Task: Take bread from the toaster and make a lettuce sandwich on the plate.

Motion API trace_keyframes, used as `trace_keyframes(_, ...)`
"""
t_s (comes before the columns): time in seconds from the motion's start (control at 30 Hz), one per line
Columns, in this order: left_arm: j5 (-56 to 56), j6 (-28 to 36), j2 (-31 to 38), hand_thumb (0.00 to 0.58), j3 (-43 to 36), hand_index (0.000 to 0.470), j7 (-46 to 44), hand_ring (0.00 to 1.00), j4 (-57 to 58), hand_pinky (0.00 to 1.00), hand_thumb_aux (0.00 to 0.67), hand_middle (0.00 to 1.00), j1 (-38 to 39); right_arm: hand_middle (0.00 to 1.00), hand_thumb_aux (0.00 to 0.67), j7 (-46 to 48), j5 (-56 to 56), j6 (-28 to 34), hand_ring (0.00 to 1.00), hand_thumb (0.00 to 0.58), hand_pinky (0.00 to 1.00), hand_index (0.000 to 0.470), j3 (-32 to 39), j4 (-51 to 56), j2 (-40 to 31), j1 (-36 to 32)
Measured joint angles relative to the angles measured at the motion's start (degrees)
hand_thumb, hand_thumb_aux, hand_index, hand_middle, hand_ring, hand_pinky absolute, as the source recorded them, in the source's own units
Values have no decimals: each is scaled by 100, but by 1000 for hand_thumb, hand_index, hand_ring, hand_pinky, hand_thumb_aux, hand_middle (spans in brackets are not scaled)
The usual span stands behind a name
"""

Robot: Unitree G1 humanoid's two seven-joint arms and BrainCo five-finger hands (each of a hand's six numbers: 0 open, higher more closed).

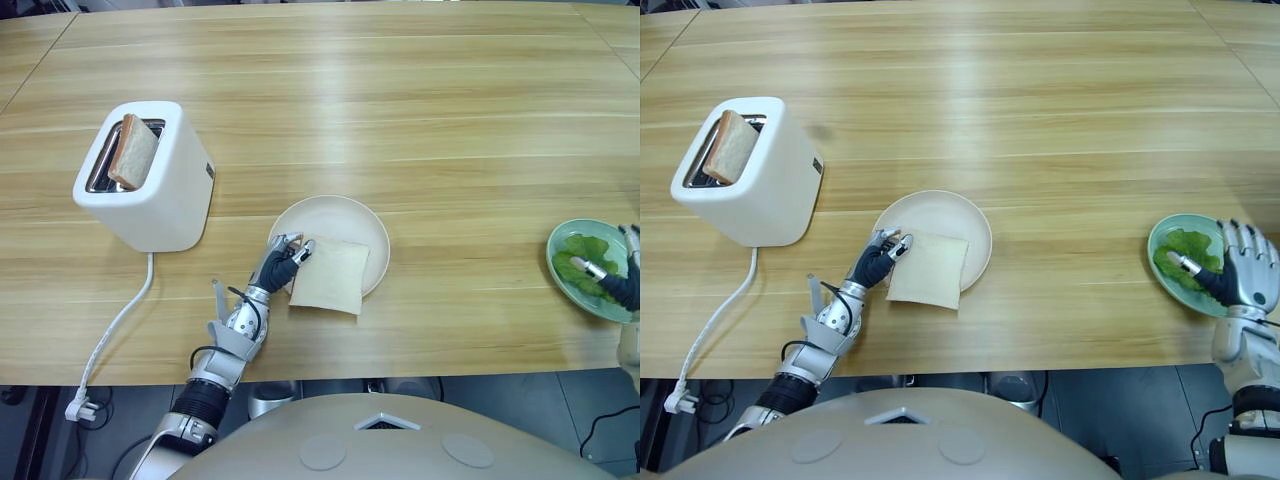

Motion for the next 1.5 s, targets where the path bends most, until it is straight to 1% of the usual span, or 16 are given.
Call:
trace_keyframes(0.07,-348,21,-94,580,72,460,-237,1000,-247,1000,670,1000,49,0,0,-7,9,13,0,0,0,0,261,436,101,-203)
trace_keyframes(0.13,-515,77,-134,580,123,460,-396,1000,-410,1000,670,1000,53,0,0,-17,24,12,0,0,0,0,429,642,175,-270)
trace_keyframes(0.37,-752,498,-129,580,397,460,-744,1000,-672,1000,670,1000,-18,0,0,-81,161,3,0,0,0,0,754,1049,201,-384)
trace_keyframes(0.53,-901,755,-176,580,495,460,-928,1000,-957,1000,670,1000,-85,0,0,-150,345,-5,0,0,0,0,810,1248,194,-339)
trace_keyframes(0.73,-1106,1018,-254,580,623,460,-1151,1000,-1020,1000,670,1000,-451,0,0,-243,429,-5,0,0,0,0,944,1318,183,-293)
trace_keyframes(0.9,-1542,1271,-403,580,657,460,-1510,1000,-1047,1000,670,1000,-488,0,0,-446,560,-10,0,0,0,0,991,1355,179,-245)
trace_keyframes(1.0,-1802,1457,-471,580,651,460,-1733,1000,-1299,1000,670,1000,-497,0,0,-579,580,-11,0,0,0,0,992,1369,133,-214)
trace_keyframes(1.1,-1824,1548,-436,580,702,460,-1746,1000,-1287,1000,670,1000,-792,0,0,-719,604,-14,0,0,0,0,989,1414,72,-204)
trace_keyframes(1.13,-1781,1547,-416,580,721,460,-1734,1000,-1212,1000,670,1000,-919,0,0,-763,608,-15,0,0,0,0,989,1417,64,-197)
trace_keyframes(1.23,-1535,1497,-327,580,758,460,-1618,1000,-465,1000,670,1000,-1385,0,0,-903,613,-28,0,0,0,0,989,1406,30,-206)
trace_keyframes(1.33,-1246,1291,-296,580,702,460,-1478,1000,619,1000,670,1000,-1729,0,0,-1035,653,-42,0,0,0,0,985,1389,-23,-204)
trace_keyframes(1.5,-912,902,-268,580,601,460,-1253,1000,1614,1000,670,1000,-1909,0,0,-1196,737,-51,0,0,0,0,987,1304,-34,-197)
